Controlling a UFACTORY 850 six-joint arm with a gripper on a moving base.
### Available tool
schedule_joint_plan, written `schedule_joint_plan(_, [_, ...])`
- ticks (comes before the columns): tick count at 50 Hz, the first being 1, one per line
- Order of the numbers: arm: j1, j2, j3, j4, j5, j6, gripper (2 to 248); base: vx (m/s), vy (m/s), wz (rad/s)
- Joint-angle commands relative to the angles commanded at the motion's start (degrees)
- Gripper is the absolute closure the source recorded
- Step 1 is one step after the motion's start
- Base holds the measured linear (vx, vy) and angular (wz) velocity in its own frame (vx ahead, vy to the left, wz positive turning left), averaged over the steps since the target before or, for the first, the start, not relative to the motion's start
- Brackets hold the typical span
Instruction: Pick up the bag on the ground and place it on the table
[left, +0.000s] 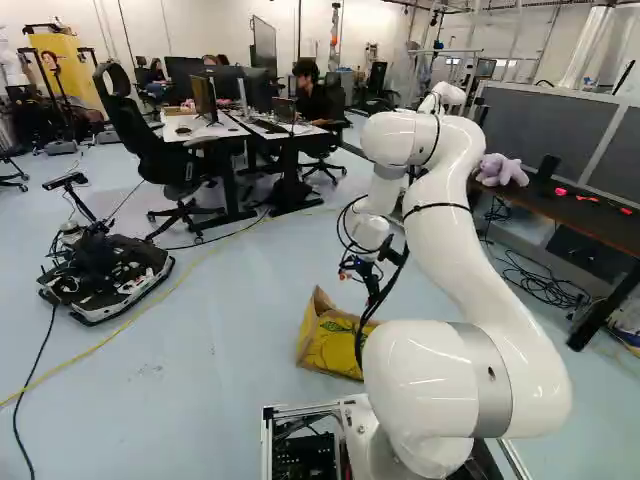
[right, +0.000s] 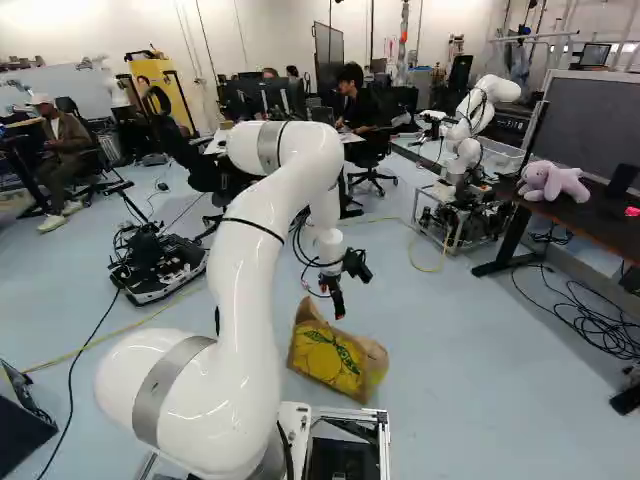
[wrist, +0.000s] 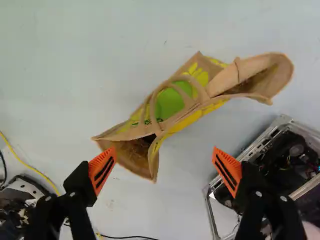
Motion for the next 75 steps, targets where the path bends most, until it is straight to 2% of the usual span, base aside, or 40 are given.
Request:
schedule_joint_plan(12, [0.0,-2.7,-1.9,1.2,-1.2,7.2,3,0.000,0.000,0.000])
schedule_joint_plan(33, [0.0,-7.3,-5.5,1.3,-1.3,19.9,3,0.000,0.000,0.000])
schedule_joint_plan(53, [0.0,-11.7,-9.0,0.8,1.1,31.9,3,0.000,0.000,0.000])
schedule_joint_plan(75, [0.0,-16.5,-13.0,0.8,1.4,45.2,3,0.000,0.000,0.000])
